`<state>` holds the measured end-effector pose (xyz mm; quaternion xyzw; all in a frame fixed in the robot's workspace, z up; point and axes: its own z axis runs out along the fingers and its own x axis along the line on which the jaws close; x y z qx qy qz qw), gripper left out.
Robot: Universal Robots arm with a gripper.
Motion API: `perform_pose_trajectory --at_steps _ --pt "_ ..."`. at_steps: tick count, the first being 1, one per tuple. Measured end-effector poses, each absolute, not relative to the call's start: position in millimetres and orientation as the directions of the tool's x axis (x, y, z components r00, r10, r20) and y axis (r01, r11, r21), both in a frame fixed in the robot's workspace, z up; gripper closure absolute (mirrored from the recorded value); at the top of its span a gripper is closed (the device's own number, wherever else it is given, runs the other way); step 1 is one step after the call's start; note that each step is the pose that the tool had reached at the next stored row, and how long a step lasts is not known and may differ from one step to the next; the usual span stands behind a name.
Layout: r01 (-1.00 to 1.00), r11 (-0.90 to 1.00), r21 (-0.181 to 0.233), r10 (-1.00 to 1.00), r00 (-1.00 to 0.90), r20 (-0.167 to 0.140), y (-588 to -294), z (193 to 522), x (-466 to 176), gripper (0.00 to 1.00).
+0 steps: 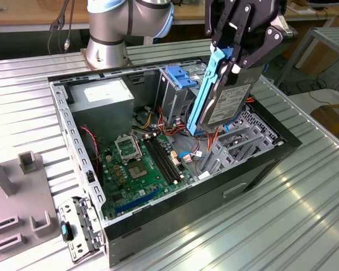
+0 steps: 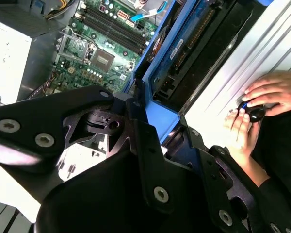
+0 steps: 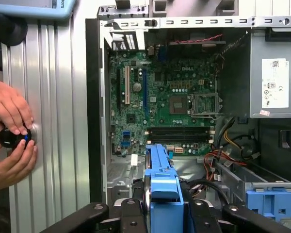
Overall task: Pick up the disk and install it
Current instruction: 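Insert the disk into the insertion slot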
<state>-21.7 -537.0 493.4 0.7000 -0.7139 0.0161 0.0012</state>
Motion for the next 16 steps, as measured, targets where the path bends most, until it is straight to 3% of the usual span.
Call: perform_pose_trajectory --at_steps 16 --pt "-1.000 0.022 -0.021 -0.999 -0.022 0.026 -547 473 21 0.63"
